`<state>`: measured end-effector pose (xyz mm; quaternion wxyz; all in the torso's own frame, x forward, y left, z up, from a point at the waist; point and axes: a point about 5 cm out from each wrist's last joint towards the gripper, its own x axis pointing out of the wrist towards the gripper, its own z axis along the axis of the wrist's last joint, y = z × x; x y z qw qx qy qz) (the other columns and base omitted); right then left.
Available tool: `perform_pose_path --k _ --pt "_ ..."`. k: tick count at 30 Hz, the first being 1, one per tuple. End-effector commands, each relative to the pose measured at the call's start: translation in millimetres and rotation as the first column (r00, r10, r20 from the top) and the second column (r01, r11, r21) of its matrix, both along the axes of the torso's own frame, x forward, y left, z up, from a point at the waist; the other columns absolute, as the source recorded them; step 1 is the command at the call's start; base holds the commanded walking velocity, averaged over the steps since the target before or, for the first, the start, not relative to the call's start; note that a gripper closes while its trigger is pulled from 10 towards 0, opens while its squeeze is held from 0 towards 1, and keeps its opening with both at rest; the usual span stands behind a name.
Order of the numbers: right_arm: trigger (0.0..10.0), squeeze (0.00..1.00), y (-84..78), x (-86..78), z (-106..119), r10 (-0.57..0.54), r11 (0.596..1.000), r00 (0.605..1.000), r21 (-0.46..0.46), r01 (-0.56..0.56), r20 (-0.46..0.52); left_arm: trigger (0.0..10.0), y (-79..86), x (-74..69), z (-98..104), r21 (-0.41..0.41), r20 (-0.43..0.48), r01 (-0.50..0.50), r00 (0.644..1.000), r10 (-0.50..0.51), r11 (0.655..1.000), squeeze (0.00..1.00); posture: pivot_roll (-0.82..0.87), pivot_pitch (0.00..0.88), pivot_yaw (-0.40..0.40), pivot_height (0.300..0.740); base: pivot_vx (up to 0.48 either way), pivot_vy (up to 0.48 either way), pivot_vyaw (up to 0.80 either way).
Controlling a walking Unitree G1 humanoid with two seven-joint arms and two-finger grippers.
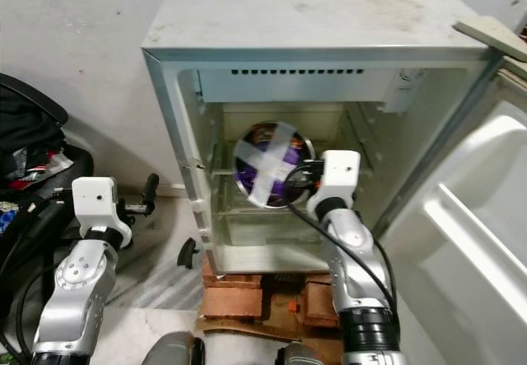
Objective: Restocking fridge
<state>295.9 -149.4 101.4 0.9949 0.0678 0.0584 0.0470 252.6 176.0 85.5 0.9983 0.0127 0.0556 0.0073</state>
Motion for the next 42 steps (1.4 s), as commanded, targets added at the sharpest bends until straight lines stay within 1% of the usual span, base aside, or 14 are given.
perform_pose_path --k 1,7,12,16,24,28,29,33,34,38,39,40,41,42 --pt "10.0 0.00 8.0 6.9 7 0.014 0.999 1.000 0.034 -0.014 0.017 10.0 5.0 -3.8 -1 0.008 -0.031 -0.003 1.000 0.003 1.000 0.00 0.07 0.048 -0.031 0.740 0.000 0.000 0.00" --pt "10.0 0.00 14.5 23.8 5 0.002 0.999 1.000 0.051 -0.001 -0.019 10.0 8.4 -11.5 -6 0.017 -0.078 0.012 0.997 -0.010 1.000 0.00 0.09 0.066 -0.032 0.740 0.000 0.000 0.00" --pt "10.0 0.00 19.8 41.7 3 -0.045 0.989 0.996 0.139 0.055 -0.076 10.0 10.6 -18.0 -3 0.016 -0.079 0.004 0.997 -0.003 1.000 0.00 0.13 0.104 -0.053 0.740 0.000 0.000 0.00" --pt "10.0 0.00 30.1 57.3 -2 -0.084 0.975 0.986 0.194 0.112 -0.147 10.0 11.5 -29.9 0 0.010 -0.094 -0.019 0.995 0.020 1.000 0.00 0.18 0.147 -0.081 0.740 0.000 0.000 0.00" --pt "10.0 0.00 57.2 69.9 -4 -0.059 0.927 0.970 0.348 0.141 -0.236 10.0 13.8 -54.1 6 0.002 -0.125 -0.059 0.990 0.059 0.998 0.00 0.24 0.219 -0.111 0.740 0.000 0.000 0.00" --pt "10.0 0.00 72.6 73.9 -3 -0.074 0.869 0.948 0.446 0.214 -0.310 10.0 12.7 -69.2 7 -0.004 -0.157 -0.073 0.985 0.071 0.997 0.00 0.26 0.248 -0.124 0.740 0.000 0.000 0.00" --pt "10.0 0.00 78.5 75.9 1 -0.079 0.843 0.943 0.483 0.236 -0.324 10.0 13.4 -71.7 8 -0.005 -0.162 -0.079 0.984 0.077 0.997 0.00 0.27 0.256 -0.128 0.740 0.000 0.000 0.00" --pt "10.0 0.00 89.9 78.6 8 -0.082 0.802 0.934 0.533 0.269 -0.349 10.0 14.6 -74.8 11 -0.002 -0.168 -0.090 0.982 0.088 0.996 0.00 0.29 0.264 -0.136 0.740 0.000 0.000 0.00" --pt "10.0 0.00 94.3 79.7 11 -0.084 0.770 0.927 0.567 0.293 -0.364 10.0 14.6 -76.5 12 -0.002 -0.171 -0.096 0.981 0.094 0.995 0.00 0.30 0.272 -0.144 0.740 0.000 0.000 0.00" --pt "10.0 0.00 103.4 80.8 16 -0.083 0.713 0.916 0.619 0.330 -0.393 10.0 16.0 -80.6 13 0.000 -0.179 -0.117 0.977 0.115 0.993 0.00 0.30 0.283 -0.158 0.740 0.000 0.000 0.00" --pt "10.0 0.00 108.0 80.3 17 -0.083 0.669 0.902 0.647 0.365 -0.423 10.0 15.3 -83.4 12 -0.003 -0.185 -0.127 0.975 0.125 0.992 0.00 0.30 0.288 -0.165 0.740 0.000 0.000 0.00" --pt "10.0 0.00 108.0 80.3 17 -0.083 0.669 0.902 0.647 0.365 -0.423 10.0 15.3 -83.4 12 -0.003 -0.185 -0.127 0.975 0.125 0.992 0.00 0.30 0.288 -0.165 0.740 0.000 0.000 0.00" --pt "10.0 0.00 111.0 79.8 17 -0.082 0.640 0.894 0.664 0.387 -0.441 10.0 13.7 -85.4 12 -0.008 -0.192 -0.133 0.973 0.129 0.991 0.00 0.30 0.291 -0.170 0.740 0.000 0.000 0.00" --pt "10.0 0.00 111.5 79.8 18 -0.082 0.635 0.892 0.666 0.390 -0.444 10.0 13.3 -85.8 12 -0.009 -0.193 -0.134 0.973 0.129 0.991 0.00 0.30 0.291 -0.170 0.740 0.000 0.000 0.00"
